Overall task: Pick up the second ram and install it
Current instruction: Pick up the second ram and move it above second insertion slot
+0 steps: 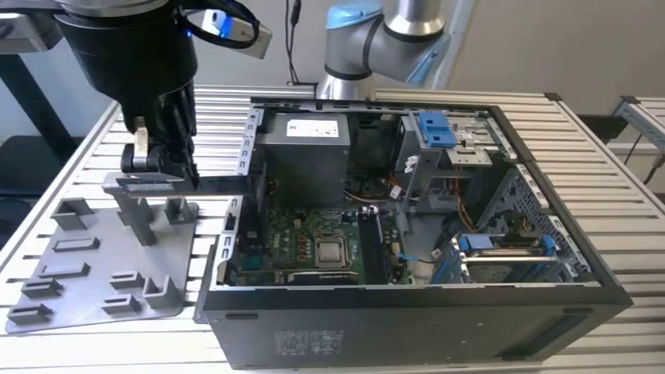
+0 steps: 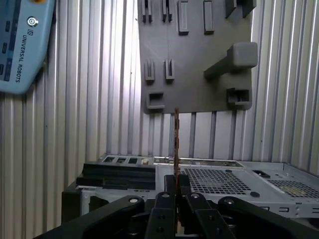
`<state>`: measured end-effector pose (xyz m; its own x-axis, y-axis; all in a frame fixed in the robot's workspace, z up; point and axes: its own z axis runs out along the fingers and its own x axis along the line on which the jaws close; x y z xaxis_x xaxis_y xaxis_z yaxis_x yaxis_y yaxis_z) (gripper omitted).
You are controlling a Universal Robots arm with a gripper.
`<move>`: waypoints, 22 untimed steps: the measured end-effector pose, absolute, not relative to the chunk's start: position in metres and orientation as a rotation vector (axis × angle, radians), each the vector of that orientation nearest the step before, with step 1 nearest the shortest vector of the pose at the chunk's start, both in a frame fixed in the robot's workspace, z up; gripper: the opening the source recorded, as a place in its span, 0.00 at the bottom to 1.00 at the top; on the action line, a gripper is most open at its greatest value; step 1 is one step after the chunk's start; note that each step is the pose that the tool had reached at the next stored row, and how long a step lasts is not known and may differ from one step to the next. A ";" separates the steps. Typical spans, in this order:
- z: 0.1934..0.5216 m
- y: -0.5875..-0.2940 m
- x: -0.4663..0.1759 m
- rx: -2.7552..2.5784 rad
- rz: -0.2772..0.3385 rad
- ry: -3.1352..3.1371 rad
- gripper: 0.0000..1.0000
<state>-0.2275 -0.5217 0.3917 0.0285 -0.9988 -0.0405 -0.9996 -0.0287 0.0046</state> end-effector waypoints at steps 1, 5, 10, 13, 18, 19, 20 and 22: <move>0.392 -0.522 -0.226 -2.231 0.050 2.176 0.14; 0.392 -0.522 -0.221 -2.214 0.050 2.193 0.14; 0.392 -0.522 -0.212 -2.200 0.050 2.207 0.14; 0.392 -0.522 -0.207 -2.192 0.050 2.214 0.14; 0.392 -0.522 -0.196 -2.181 0.049 2.225 0.14; 0.392 -0.522 -0.194 -2.179 0.049 2.226 0.14; 0.392 -0.522 -0.192 -2.177 0.049 2.228 0.14; 0.392 -0.522 -0.187 -2.174 0.049 2.231 0.14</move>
